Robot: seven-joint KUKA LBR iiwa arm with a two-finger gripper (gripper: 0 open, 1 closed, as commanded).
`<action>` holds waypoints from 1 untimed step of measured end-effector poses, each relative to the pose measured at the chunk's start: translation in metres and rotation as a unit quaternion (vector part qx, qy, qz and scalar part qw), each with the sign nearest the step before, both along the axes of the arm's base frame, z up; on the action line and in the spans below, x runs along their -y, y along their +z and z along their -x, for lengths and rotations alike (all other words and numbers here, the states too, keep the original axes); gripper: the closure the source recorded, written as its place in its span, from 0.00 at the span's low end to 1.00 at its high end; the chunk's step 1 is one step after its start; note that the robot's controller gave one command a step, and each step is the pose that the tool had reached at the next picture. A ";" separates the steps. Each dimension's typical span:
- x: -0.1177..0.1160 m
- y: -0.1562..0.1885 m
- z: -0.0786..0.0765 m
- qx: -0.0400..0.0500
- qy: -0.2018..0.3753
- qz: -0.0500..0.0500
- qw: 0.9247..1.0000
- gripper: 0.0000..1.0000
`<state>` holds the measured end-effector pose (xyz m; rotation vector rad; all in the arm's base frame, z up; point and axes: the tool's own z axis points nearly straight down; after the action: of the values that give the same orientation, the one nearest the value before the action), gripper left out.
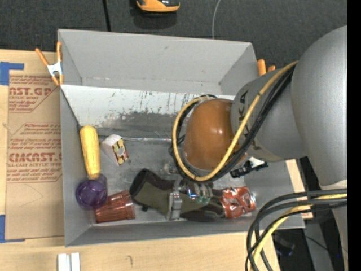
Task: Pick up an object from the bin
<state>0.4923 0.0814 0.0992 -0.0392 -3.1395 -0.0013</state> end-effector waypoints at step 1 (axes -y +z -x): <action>-0.001 -0.022 -0.020 -0.001 0.052 0.001 0.999 0.00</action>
Offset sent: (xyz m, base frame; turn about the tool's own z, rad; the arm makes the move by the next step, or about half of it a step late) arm -0.0121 0.0046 -0.0292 0.2902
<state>0.5124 0.0819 0.0774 0.1249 -3.1359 0.0014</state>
